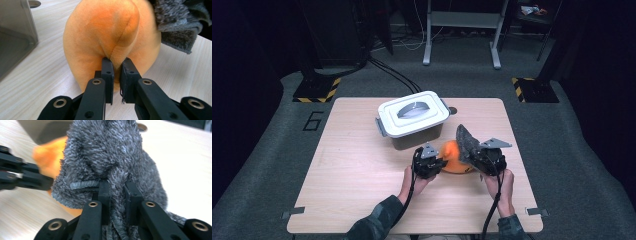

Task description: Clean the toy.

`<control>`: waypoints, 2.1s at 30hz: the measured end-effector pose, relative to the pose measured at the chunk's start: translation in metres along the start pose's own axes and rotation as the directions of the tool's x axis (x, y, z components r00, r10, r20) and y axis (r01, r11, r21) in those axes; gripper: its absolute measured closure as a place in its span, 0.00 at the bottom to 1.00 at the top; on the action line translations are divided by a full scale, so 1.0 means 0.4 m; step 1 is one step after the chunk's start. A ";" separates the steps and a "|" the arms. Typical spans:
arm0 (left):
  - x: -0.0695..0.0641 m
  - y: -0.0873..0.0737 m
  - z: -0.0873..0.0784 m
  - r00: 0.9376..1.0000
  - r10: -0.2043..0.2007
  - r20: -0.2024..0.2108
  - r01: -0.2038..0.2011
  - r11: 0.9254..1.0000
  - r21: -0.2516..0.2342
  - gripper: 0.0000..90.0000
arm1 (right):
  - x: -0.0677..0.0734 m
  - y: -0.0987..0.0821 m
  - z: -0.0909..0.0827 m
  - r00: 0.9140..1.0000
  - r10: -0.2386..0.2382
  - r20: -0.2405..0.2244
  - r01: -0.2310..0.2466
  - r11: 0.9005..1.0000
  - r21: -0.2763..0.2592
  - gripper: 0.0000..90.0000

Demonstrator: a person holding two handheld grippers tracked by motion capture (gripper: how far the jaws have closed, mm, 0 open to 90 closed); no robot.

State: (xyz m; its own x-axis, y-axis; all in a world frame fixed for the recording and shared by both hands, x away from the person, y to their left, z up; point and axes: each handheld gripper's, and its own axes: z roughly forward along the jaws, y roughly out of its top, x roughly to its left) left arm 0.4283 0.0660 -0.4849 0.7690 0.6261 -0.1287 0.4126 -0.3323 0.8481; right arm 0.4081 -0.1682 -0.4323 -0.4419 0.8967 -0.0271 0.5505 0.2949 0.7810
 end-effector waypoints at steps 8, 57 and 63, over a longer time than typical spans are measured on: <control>0.002 0.001 0.002 1.000 0.008 -0.001 -0.008 1.000 0.007 0.92 | -0.069 -0.053 0.037 0.994 0.104 0.023 -0.105 0.992 0.063 0.87; 0.001 0.006 0.006 1.000 0.009 0.000 -0.009 1.000 0.004 0.91 | -0.047 -0.026 0.011 0.998 0.060 0.006 -0.061 0.998 0.024 0.87; 0.002 0.006 0.006 1.000 0.012 0.000 -0.012 1.000 0.006 0.91 | -0.073 -0.049 0.030 0.995 0.102 0.024 -0.103 0.993 0.057 0.87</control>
State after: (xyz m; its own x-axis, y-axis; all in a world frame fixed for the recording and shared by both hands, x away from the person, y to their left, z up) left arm 0.4312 0.0641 -0.4842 0.7739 0.6222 -0.1182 0.4062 -0.3445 0.8463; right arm 0.4188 -0.1964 -0.4545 -0.3663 0.9297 0.0375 0.6326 0.2192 0.7428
